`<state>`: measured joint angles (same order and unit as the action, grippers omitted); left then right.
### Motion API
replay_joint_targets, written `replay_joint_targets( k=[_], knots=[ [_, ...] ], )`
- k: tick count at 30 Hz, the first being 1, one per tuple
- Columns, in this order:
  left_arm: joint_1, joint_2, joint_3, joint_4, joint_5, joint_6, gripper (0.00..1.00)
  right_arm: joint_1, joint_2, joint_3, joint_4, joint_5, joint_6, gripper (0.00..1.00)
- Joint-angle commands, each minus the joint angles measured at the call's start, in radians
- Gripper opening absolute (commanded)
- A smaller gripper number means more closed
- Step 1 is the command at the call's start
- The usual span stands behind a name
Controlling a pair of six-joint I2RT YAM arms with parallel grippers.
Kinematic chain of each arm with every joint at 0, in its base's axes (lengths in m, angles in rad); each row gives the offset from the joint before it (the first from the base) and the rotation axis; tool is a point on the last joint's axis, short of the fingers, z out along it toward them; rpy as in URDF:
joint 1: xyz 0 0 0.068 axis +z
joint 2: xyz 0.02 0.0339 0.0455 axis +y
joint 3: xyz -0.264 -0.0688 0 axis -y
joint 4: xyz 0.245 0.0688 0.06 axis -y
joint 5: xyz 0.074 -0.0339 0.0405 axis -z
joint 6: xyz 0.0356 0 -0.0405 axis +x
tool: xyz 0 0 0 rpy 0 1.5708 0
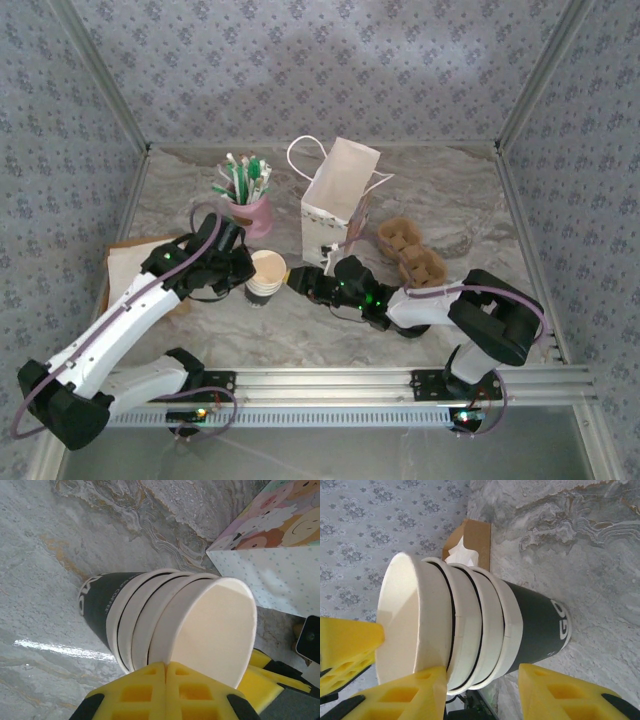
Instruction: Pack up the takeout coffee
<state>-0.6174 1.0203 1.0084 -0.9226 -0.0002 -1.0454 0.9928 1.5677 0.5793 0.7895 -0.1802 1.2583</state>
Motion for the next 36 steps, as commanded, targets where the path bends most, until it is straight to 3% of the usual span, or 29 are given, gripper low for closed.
replay_joint_targets(
  k=[1, 8, 10, 13, 18, 27, 31, 36],
  knots=[
    [-0.004, -0.028, 0.001, 0.03, 0.024, -0.022, 0.0, 0.009, 0.002, 0.002, -0.031, 0.004, 0.0, 0.44],
    [0.006, -0.036, -0.005, 0.023, 0.029, -0.028, 0.0, 0.013, -0.039, 0.022, -0.082, 0.012, -0.026, 0.46],
    [0.01, -0.033, -0.005, 0.009, 0.026, -0.028, 0.1, 0.017, -0.051, 0.033, -0.111, 0.017, -0.038, 0.46],
    [0.015, -0.031, -0.004, -0.02, 0.012, -0.026, 0.33, 0.02, -0.065, 0.05, -0.144, 0.018, -0.056, 0.47],
    [0.014, -0.021, 0.026, -0.071, -0.016, 0.023, 0.44, 0.019, -0.085, 0.049, -0.174, 0.027, -0.07, 0.47],
    [-0.05, 0.064, 0.219, -0.235, -0.122, 0.26, 0.48, 0.008, -0.134, 0.034, -0.216, 0.031, -0.1, 0.49],
    [-0.101, 0.084, 0.27, -0.217, -0.057, 0.384, 0.54, -0.006, -0.149, 0.024, -0.217, 0.022, -0.103, 0.5],
    [-0.145, 0.21, 0.366, -0.31, 0.004, 0.504, 0.5, -0.022, -0.154, 0.026, -0.221, -0.011, -0.107, 0.49]
  ],
)
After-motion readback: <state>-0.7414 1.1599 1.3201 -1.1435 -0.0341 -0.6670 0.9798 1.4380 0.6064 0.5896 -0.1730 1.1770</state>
